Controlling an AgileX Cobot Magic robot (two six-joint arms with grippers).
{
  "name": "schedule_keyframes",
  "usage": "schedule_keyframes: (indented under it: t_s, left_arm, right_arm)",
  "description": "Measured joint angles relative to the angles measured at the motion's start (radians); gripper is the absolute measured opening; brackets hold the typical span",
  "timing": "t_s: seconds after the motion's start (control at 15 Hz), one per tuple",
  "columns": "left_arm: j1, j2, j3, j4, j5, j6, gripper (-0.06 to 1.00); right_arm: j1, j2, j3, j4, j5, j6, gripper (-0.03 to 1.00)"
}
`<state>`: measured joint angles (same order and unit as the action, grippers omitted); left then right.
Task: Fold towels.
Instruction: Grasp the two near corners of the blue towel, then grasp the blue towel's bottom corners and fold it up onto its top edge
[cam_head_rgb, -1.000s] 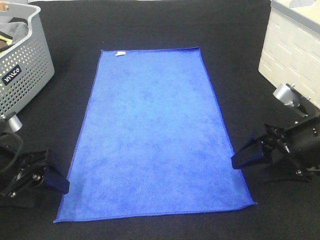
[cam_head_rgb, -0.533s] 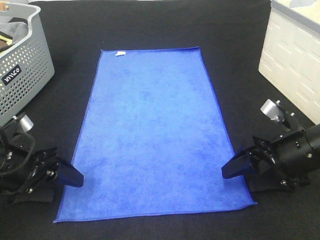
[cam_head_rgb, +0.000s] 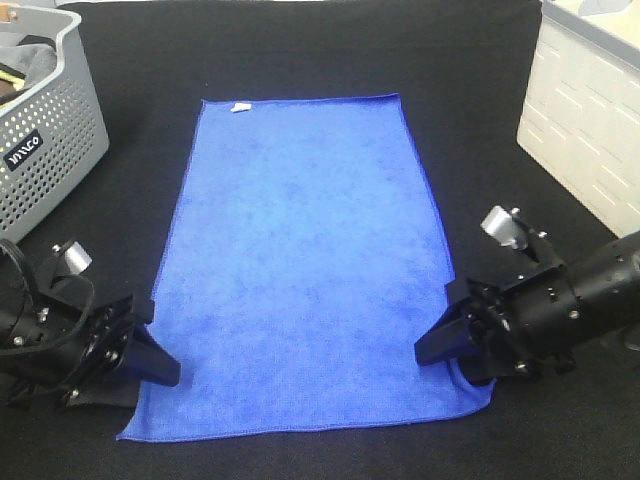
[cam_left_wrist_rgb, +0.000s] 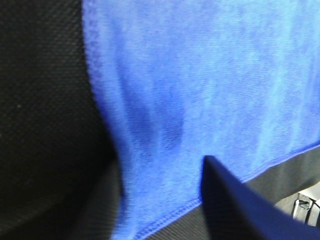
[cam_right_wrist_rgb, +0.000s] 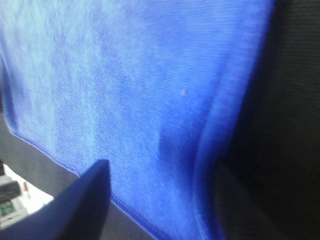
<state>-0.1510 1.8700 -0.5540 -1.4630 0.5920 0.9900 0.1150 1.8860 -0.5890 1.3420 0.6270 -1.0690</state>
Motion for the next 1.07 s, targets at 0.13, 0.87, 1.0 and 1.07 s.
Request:
schedule_keyframes:
  t_s: [0.13,0.87,1.0,1.07]
  left_arm:
    - [0.000,0.009,0.000,0.002,-0.023,0.013,0.13]
    - [0.000,-0.051,0.001,0.182,0.058,-0.059,0.00]
    - [0.000,-0.158,0.002,0.301,0.063,-0.168,0.00]
    - [0.000,-0.197,0.002,0.376,0.065,-0.245,0.00]
  right_arm:
    - [0.026,0.010,0.000,0.019,-0.053,0.056,0.30]
    - [0.027,-0.095,0.028,-0.088,-0.077,0.196,0.00]
    - [0.027,-0.139,0.030,-0.169,-0.055,0.272,0.00]
    - [0.027,-0.158,0.041,-0.187,-0.039,0.287,0.00]
